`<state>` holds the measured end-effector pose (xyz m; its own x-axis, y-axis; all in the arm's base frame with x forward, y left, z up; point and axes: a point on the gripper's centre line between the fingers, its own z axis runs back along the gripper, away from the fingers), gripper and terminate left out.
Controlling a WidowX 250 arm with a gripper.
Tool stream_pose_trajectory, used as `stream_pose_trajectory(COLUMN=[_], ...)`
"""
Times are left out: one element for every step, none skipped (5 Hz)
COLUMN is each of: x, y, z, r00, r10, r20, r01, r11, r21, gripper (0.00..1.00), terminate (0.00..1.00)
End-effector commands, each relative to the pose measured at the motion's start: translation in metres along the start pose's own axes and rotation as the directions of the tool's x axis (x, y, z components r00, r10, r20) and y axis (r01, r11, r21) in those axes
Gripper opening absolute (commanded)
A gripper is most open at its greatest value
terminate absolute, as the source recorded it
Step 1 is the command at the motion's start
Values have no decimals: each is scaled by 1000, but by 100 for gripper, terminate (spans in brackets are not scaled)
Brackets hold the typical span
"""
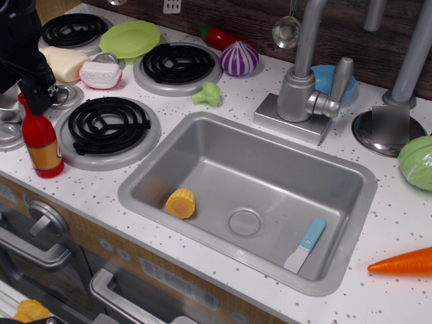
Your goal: Put red bottle in sink
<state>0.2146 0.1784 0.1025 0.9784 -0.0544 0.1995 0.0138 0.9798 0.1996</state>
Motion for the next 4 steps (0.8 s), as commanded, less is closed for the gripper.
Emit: stream_pose_trajectory(x=[1,3,3,7], y=[12,12,10,5], z=[-13,-22,-25,-18], r00=[999,999,999,1000], r10=[-31,-20,-18,-10], r20=[33,32,33,27], r01=[32,22,20,11], r11=[999,999,999,999], r21=[-18,-38,-41,-32], gripper=[100,0,0,0], terminate=[0,0,0,0])
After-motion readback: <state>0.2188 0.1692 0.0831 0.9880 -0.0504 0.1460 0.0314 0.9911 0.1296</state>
